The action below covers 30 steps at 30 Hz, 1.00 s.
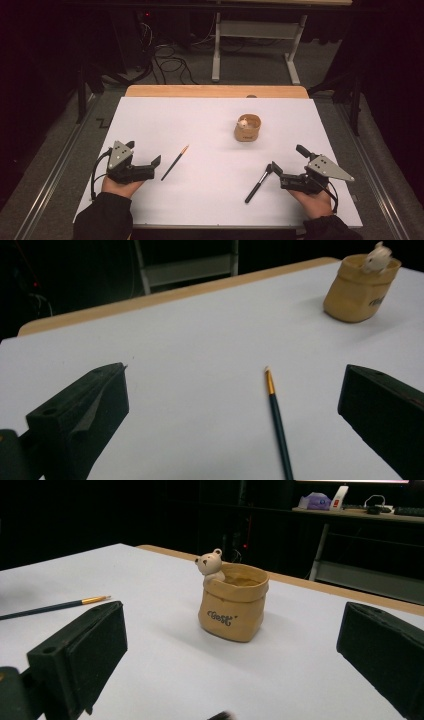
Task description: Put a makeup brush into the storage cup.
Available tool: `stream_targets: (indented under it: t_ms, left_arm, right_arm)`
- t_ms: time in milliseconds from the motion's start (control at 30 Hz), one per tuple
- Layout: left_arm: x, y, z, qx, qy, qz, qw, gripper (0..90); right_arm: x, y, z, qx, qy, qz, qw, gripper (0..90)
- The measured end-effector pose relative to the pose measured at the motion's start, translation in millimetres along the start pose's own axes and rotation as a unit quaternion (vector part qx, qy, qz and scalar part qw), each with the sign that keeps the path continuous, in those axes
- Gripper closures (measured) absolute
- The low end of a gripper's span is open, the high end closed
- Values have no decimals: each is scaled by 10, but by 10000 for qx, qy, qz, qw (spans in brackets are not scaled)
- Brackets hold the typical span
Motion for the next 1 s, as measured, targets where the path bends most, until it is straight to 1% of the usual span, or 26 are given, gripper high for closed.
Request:
stream_targets:
  t_ms: [67,100,267,467,633,800,833,867,900,933,967,1000]
  left_arm:
    - [9,-13,48,53,54,136,9999,7]
    - [22,-23,90,117,122,205,9996,8]
    - [52,-41,157,213,206,286,9992,15]
    - [82,-52,225,180,431,387,9982,24]
    - [93,-58,263,309,435,388,9978,43]
    - [83,-73,277,361,413,489,9973,59]
    - [76,-82,281,379,388,552,9970,69]
    - [63,-96,287,427,402,681,9960,84]
    - [52,-106,292,461,393,756,9953,90]
    - [52,-106,292,461,393,756,9953,99]
    - [32,-129,303,514,401,903,9938,103]
    - [32,-129,303,514,401,903,9938,110]
  right_arm:
    - [2,-3,1,38,-20,12,10000,3]
    - [1,-5,10,56,-12,15,10000,3]
    - [-10,-12,18,105,17,21,9999,3]
    - [-10,-19,13,85,-13,27,10000,2]
    - [-14,-24,13,101,-51,43,9999,3]
    - [-18,-28,7,114,-47,32,9999,2]
    - [-18,-29,8,91,-50,39,9999,3]
    - [-22,-31,10,89,-44,45,9999,3]
    - [-22,-31,10,106,-51,46,9999,3]
    - [-22,-32,12,106,-50,47,9999,3]
    - [-21,-32,13,108,-33,52,9999,2]
    - [-22,-32,15,107,-27,52,9999,2]
Point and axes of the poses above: each handheld gripper's, and its own axes: x roughly backward along the jaws, y roughly out of its top, z roughly to its left, the point moved 3 cm from there along -x, roughly forward along the jaws, and after that the axes turned 8 degrees about -y, right-handed, at the moved point
